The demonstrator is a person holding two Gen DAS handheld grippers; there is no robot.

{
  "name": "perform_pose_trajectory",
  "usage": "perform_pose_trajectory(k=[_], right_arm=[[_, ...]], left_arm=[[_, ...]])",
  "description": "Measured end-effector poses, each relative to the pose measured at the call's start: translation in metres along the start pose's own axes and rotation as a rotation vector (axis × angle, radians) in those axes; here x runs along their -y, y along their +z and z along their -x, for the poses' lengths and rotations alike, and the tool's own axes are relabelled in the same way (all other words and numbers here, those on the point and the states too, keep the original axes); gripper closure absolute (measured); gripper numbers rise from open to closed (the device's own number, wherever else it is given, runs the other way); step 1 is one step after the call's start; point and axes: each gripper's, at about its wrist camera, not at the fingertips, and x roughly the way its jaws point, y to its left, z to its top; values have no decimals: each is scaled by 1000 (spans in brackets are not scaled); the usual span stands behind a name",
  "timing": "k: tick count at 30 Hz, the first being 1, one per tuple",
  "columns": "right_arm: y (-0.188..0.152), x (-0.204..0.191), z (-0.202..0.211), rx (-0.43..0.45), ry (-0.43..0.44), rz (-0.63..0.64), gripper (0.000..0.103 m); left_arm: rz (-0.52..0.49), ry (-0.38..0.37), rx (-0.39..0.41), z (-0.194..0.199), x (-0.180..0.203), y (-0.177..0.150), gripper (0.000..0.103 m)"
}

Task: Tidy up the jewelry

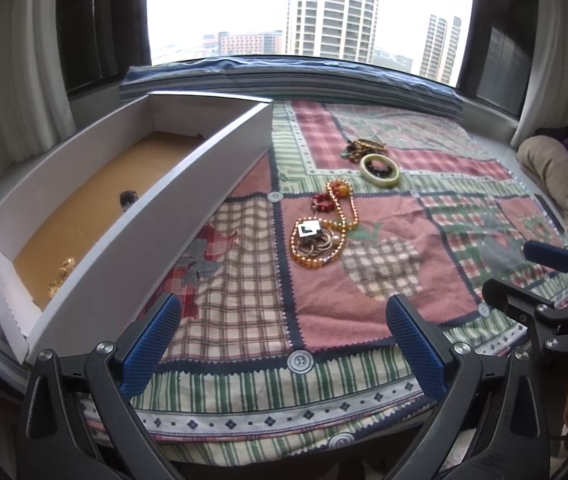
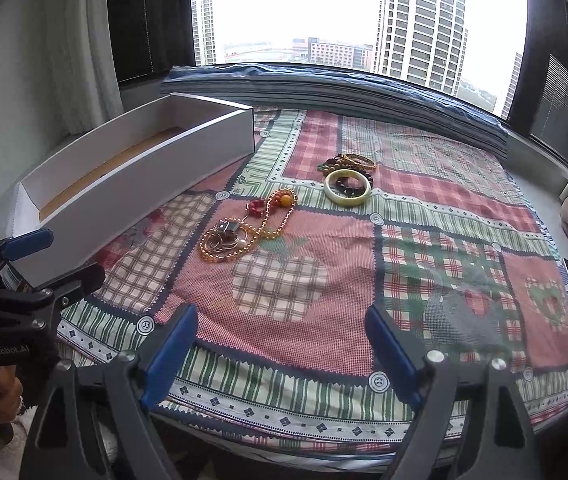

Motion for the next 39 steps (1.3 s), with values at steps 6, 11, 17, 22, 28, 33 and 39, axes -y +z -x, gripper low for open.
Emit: perform_pose_trajectory(k=[6, 11, 17, 22, 28, 33, 39], right_arm=[[-1, -1, 1, 2, 6, 1, 16], [0, 0, 0, 5, 6, -3, 16], [1, 19, 8, 39, -17, -52, 16], [-2, 49, 7, 35, -76, -123, 16], [-9, 54, -3, 6, -59, -145, 16], [-12, 49, -10, -9, -36, -137, 16], [-17, 56, -14, -19, -25, -160, 16]], left_arm=[[3, -2, 3, 1, -1, 0, 1], [6, 0, -3, 1, -2, 0, 1], [36, 9, -21, -1, -13, 1, 1], [81, 32, -44, -11, -31, 2, 1], [46, -27, -89, -36, -27, 16, 1], [-48, -89, -99, -70, -4, 39, 2], [-80, -108, -176, -151, 20, 55, 32]])
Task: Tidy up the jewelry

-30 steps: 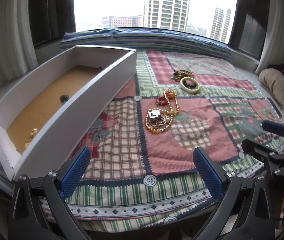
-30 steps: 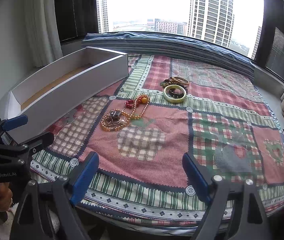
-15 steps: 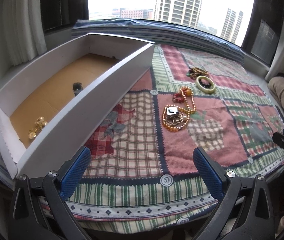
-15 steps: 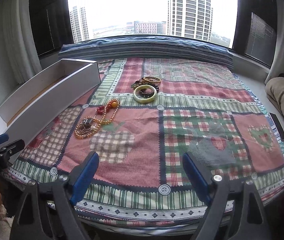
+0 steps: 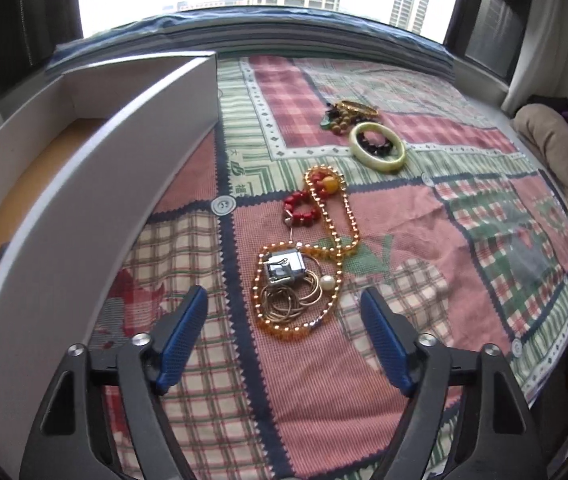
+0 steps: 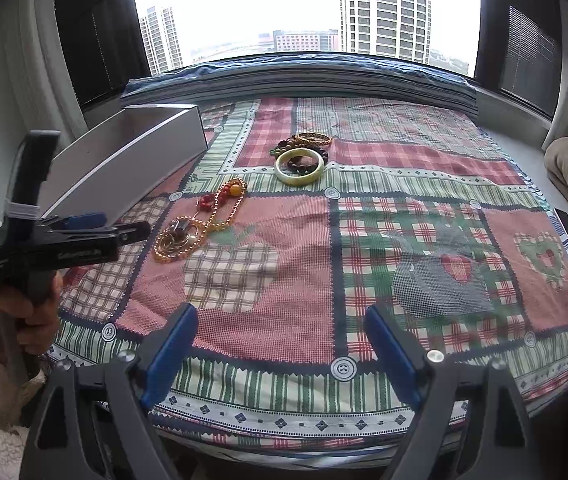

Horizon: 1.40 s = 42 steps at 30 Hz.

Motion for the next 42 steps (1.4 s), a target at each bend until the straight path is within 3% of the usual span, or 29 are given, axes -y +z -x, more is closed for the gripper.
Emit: perform_pose_trajectory(k=[4, 11, 13, 17, 23, 27, 33, 42], right_arm=[[-4, 9, -1, -9, 1, -14, 16], [-9, 29, -12, -41, 0, -63, 16], [-8, 33, -13, -36, 2, -75, 16], [-6, 36, -11, -24, 1, -83, 16], [-7, 37, -7, -17, -7, -89, 16], [-6, 33, -4, -11, -7, -91, 16], [-6, 22, 0, -9, -11, -68, 16], [-5, 7, 2, -16, 3, -41, 16]], left_arm=[[8, 7, -43, -39, 3, 7, 49], [-7, 29, -60, -50, 6, 6, 57], [-14, 23, -65, -49, 6, 5, 71], [48, -48, -74, -35, -1, 8, 72], [109, -175, 17, 28, -10, 24, 73], [129, -220, 84, 71, -15, 33, 73], [148, -205, 150, 118, -25, 31, 73], [186, -134, 130, 136, -49, 3, 73]])
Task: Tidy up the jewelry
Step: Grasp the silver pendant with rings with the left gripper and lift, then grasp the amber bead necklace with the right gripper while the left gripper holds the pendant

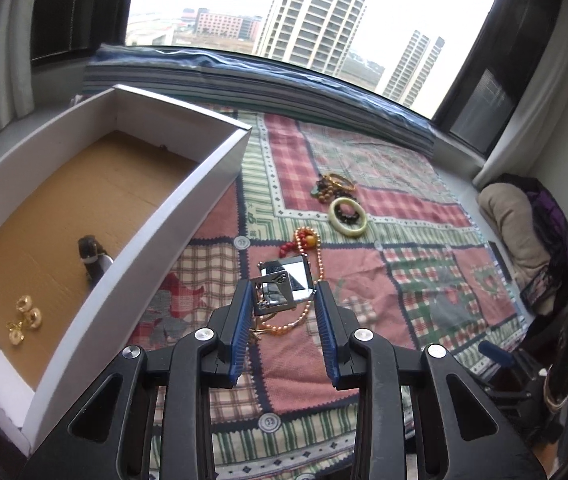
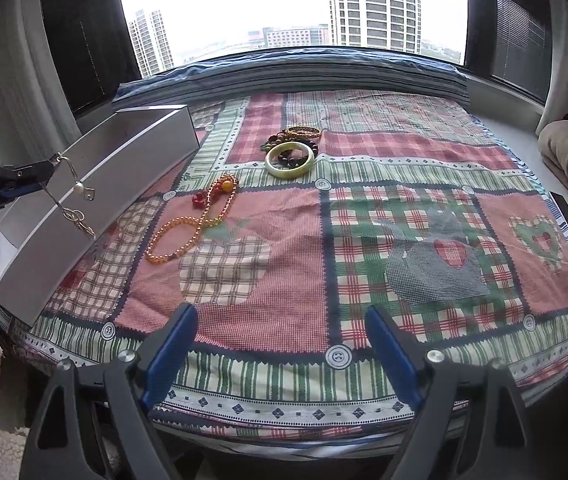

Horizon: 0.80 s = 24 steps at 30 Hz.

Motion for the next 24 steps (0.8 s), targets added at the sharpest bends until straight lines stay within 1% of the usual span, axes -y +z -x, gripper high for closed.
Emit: perform_pose_trajectory(k=[4, 9, 11, 13, 14, 16, 19, 21, 24], right_arm=[[-1, -6, -3, -13, 19, 5, 16], [-2, -13, -7, -35, 33, 12, 16], [-1, -13, -10, -50, 57, 5, 16], [5, -9, -13, -70, 109, -10, 16], [10, -5, -14, -74, 132, -23, 16], [27, 7, -17, -72, 149, -63, 16], [59, 27, -29, -81, 127, -116, 16], [80, 34, -46, -105, 115, -135, 16], [108, 32, -81, -153, 166, -146, 16]], left_arm=[[15, 23, -5, 4, -12, -8, 73], [38, 28, -3, 10, -22, -15, 73], [43, 32, -4, 11, -25, -17, 73], [48, 38, -6, 11, -29, -17, 73], [51, 42, -6, 12, -30, -17, 73], [55, 49, -2, 15, -34, -18, 73], [62, 55, 8, 19, -38, -18, 73], [69, 58, 13, 21, -41, -18, 72], [74, 62, 17, 22, -45, -18, 72]])
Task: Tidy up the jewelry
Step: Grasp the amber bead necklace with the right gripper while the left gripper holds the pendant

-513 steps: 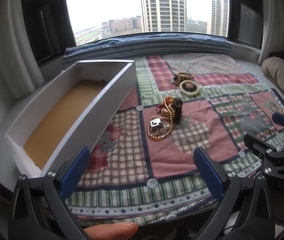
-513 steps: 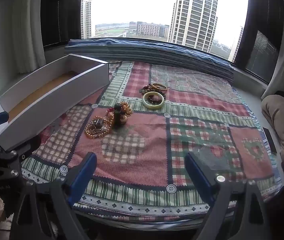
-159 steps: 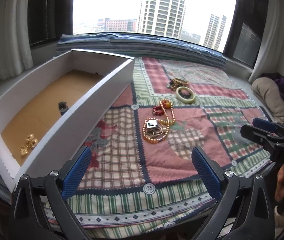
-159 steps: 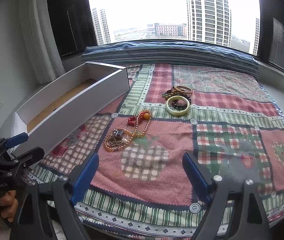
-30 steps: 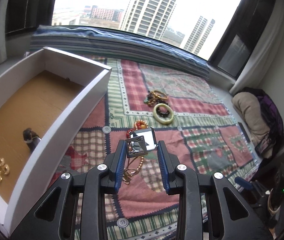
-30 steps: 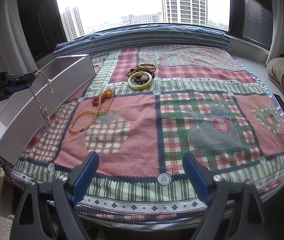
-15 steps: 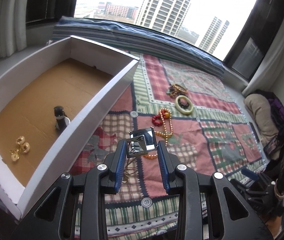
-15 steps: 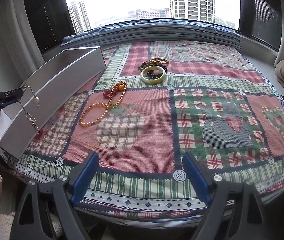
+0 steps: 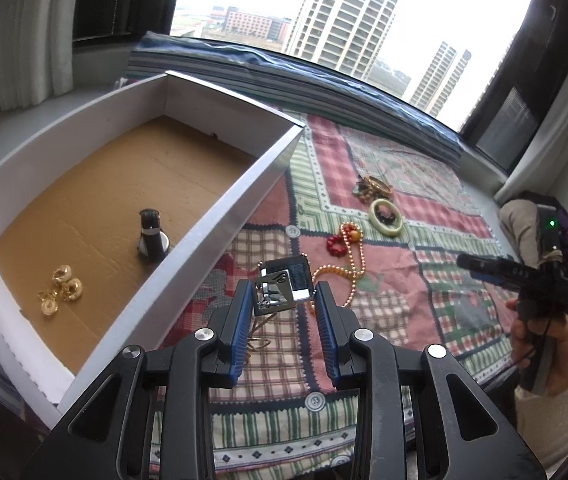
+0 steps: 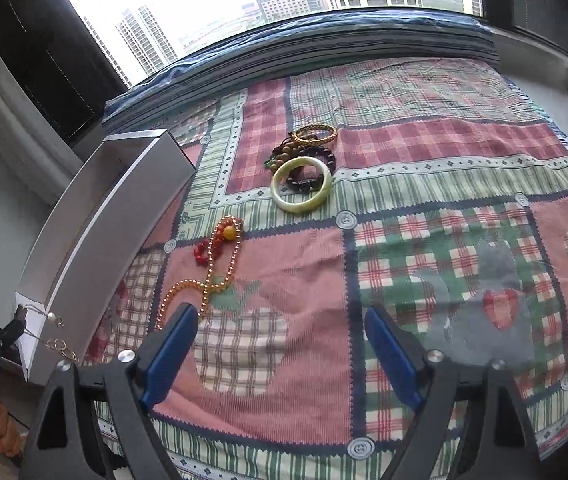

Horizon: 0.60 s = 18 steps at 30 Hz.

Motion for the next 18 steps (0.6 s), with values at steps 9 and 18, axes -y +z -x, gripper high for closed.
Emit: perform_pose_trajectory(k=[9, 18], right_arm=[[32, -54, -117, -233, 156, 1, 56], [28, -100, -177, -291, 17, 169, 71]], left_arm=[[16, 1, -2, 2, -11, -1, 72], [25, -1, -4, 5, -18, -3, 72]])
